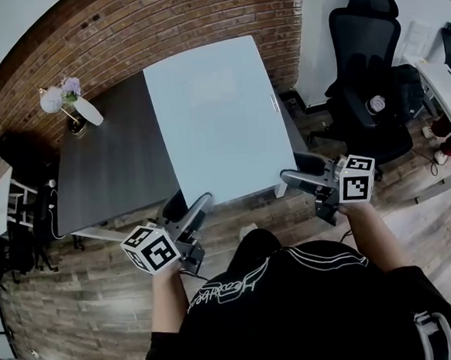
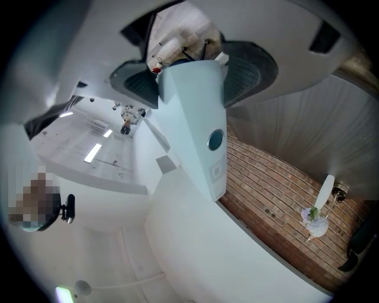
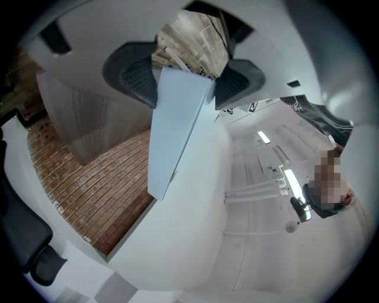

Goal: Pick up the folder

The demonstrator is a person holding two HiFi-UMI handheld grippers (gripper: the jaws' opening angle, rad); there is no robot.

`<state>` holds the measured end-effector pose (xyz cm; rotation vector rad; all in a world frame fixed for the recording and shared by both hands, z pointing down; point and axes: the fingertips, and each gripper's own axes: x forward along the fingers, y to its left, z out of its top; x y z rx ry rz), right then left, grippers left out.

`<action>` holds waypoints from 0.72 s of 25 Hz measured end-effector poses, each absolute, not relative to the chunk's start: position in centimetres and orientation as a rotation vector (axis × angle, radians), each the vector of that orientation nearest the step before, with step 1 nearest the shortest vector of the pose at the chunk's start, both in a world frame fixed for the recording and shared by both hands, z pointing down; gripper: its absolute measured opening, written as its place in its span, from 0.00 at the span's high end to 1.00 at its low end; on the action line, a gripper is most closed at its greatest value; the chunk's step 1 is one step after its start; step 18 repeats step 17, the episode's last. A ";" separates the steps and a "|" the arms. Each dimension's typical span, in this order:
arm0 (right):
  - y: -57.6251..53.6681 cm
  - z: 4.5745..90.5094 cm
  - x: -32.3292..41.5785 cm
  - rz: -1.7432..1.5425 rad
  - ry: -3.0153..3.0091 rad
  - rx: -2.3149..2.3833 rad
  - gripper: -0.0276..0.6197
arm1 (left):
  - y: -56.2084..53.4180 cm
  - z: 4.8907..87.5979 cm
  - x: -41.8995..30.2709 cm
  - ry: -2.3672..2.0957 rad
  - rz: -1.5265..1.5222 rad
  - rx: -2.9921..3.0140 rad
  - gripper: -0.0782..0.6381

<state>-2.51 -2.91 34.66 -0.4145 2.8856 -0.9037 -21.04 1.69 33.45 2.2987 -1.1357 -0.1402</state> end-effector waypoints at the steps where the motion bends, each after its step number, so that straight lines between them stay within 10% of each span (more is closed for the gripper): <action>1: -2.9 34.8 -2.6 -0.909 2.887 -0.415 0.55 | 1.7 33.5 -21.2 -1.138 -0.147 2.296 0.42; 18: -4.6 36.3 -2.9 -0.935 2.903 -0.422 0.55 | 0.3 35.7 -21.3 -1.130 -0.124 2.239 0.42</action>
